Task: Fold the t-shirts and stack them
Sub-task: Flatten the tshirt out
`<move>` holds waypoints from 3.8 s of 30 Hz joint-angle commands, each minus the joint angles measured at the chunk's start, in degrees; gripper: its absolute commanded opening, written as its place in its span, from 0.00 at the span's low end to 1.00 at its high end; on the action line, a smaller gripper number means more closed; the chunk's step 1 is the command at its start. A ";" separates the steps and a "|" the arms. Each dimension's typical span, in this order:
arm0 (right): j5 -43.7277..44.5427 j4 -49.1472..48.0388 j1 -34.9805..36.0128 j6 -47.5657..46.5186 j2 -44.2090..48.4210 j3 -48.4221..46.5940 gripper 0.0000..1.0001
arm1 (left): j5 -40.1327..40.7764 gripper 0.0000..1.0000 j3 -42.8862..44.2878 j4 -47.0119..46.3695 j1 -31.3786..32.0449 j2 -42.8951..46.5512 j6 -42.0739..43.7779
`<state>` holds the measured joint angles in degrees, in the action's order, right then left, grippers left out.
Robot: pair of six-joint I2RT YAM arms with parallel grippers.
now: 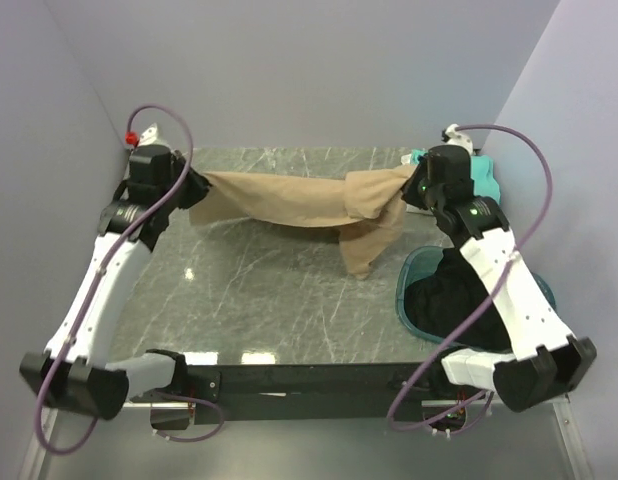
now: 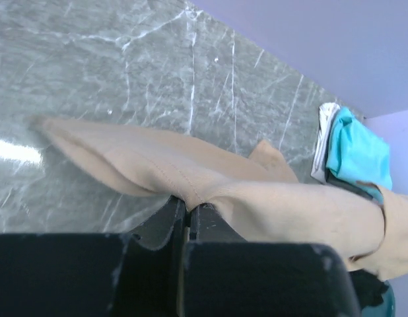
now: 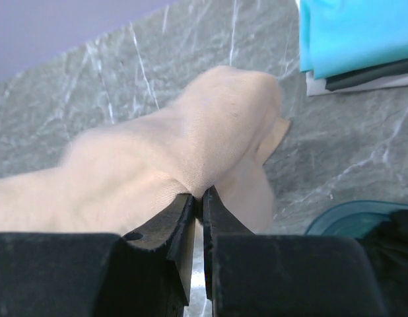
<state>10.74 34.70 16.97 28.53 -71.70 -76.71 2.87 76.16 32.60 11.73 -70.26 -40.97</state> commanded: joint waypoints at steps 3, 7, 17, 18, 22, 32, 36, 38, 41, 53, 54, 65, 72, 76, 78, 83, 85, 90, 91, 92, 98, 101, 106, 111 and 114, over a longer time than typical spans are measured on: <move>2.27 0.55 -0.36 -0.50 4.03 1.29 0.00 | -5.85 0.00 -5.40 7.65 -3.36 4.60 2.30; 2.62 -2.17 -0.45 0.47 0.52 4.81 0.00 | -8.15 0.03 -13.31 5.82 -7.68 -1.08 4.93; -6.52 -4.55 -0.19 3.01 -11.62 5.42 0.00 | -6.12 0.62 -12.61 -1.31 -9.18 -13.15 7.40; -7.31 -5.25 -0.10 3.19 -11.62 5.86 0.00 | -6.21 0.62 -14.36 -2.18 -8.48 -12.63 7.05; -8.98 -5.87 0.43 4.07 -12.41 7.45 0.00 | -8.58 0.59 -20.25 -4.03 -7.60 -10.17 5.29; -9.78 -6.05 1.75 4.51 -13.55 7.71 0.00 | -3.41 0.57 -21.58 -5.97 -0.66 -14.91 2.39; -9.86 -6.05 1.84 4.60 -13.55 8.15 0.00 | -0.51 0.55 -19.13 -4.57 -0.48 -17.27 3.61; -9.95 -6.05 1.92 4.77 -13.29 8.68 0.00 | 0.99 0.54 -18.68 -3.86 -0.56 -19.03 4.49; -10.13 -6.40 1.84 5.04 -12.85 9.91 0.00 | 0.73 0.53 -19.38 -4.82 -0.48 -19.83 4.85; -9.86 -6.04 1.92 4.95 -12.85 10.61 0.00 | 1.08 0.42 -19.30 -4.83 0.84 -23.61 4.67; -9.78 -6.13 1.84 4.95 -12.94 10.61 0.00 | 0.99 0.41 -19.30 -4.74 0.93 -23.70 4.67; -8.90 -4.47 1.84 2.93 -14.07 6.23 0.00 | 2.05 0.01 -12.64 -1.23 0.32 -22.56 5.64; -2.58 0.54 1.84 -3.38 -16.80 -9.30 0.00 | -1.47 0.01 0.29 2.73 -10.04 -19.75 6.78; -2.56 1.61 1.92 -6.12 -15.67 -14.96 0.00 | -4.54 0.01 4.70 3.35 -16.89 -16.59 7.05; -3.79 0.55 3.06 -7.95 -12.07 -13.57 0.00 | -5.33 0.01 3.83 3.17 -18.75 -13.51 6.61; -4.77 1.07 10.79 -10.34 -2.41 -1.19 0.04 | -4.89 0.01 -9.78 -1.12 -25.95 -3.86 5.29; -4.85 3.52 15.36 -7.63 -0.47 7.59 0.10 | -6.82 0.01 -15.31 -1.22 -28.76 -2.35 5.90; -7.41 5.29 18.62 -0.50 6.57 22.56 0.34 | -10.78 0.01 -23.25 -1.40 -29.39 0.38 8.54; -6.79 5.73 18.62 -0.24 7.18 22.57 0.40 | -11.83 0.01 -24.90 -1.40 -29.31 0.56 9.06; -4.44 5.91 18.54 -0.58 7.54 21.35 0.53 | -12.19 0.01 -26.14 -1.22 -29.30 0.65 9.50; -6.34 1.96 15.38 -2.52 -0.53 14.84 0.66 | -11.93 0.01 -27.21 -0.35 -29.30 0.47 11.61; -10.03 -2.34 15.02 -2.08 -5.09 14.39 0.65 | -11.40 0.01 -26.94 0.45 -29.31 0.91 12.41; -9.52 -4.99 14.14 -1.55 -12.22 14.13 0.61 | -12.89 0.01 -27.64 0.18 -29.31 1.70 11.53; -10.57 -8.06 10.37 -2.60 -14.08 15.97 0.61 | -14.30 0.01 -28.52 -0.25 -29.39 1.97 10.74; -15.12 -12.53 6.59 -3.92 -15.04 17.20 0.61 | -14.74 0.01 -28.17 0.01 -29.31 1.36 10.74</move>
<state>-0.95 28.73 26.59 25.93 -86.78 -60.38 -9.91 47.97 33.41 -17.58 -69.76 -30.65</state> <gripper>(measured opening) 0.612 0.014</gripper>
